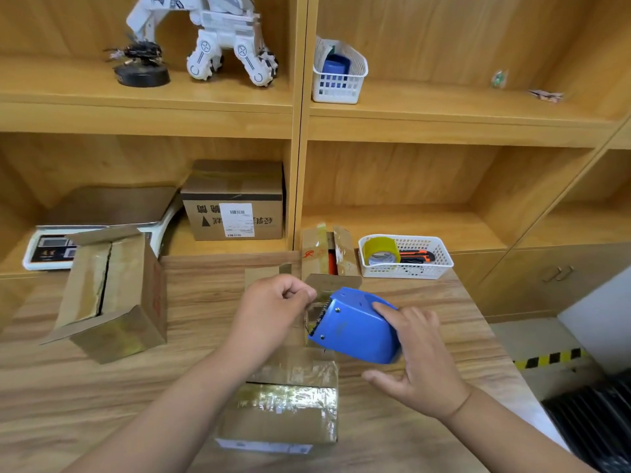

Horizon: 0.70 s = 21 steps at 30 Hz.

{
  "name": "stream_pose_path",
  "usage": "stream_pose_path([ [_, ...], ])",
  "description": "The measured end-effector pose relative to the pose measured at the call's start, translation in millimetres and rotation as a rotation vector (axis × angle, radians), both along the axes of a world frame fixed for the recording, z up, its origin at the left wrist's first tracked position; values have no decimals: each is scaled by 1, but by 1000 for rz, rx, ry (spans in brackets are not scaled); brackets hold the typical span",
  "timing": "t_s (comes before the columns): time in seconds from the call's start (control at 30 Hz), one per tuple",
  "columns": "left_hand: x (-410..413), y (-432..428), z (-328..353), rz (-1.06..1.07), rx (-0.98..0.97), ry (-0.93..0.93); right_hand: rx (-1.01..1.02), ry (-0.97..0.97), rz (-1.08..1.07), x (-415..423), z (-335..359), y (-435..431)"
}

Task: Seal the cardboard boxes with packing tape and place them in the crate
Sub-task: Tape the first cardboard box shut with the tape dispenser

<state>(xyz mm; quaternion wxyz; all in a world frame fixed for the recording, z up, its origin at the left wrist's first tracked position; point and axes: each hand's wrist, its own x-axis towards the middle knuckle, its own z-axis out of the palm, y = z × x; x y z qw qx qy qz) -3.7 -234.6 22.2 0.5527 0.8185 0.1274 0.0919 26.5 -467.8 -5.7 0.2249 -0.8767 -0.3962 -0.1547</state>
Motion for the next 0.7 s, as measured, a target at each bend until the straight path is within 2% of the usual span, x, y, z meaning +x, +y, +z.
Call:
stream_pose_path([
  [0.23,6,4,2,-2,-76,92,-60,10,-46,10,6,-6],
  [0.4,9,43,19,105,-45,67,-53,80,-107,13,8,-37],
  [0.7,15,44,11,114,-106,116,-202,-11,-134,19,3,-41],
])
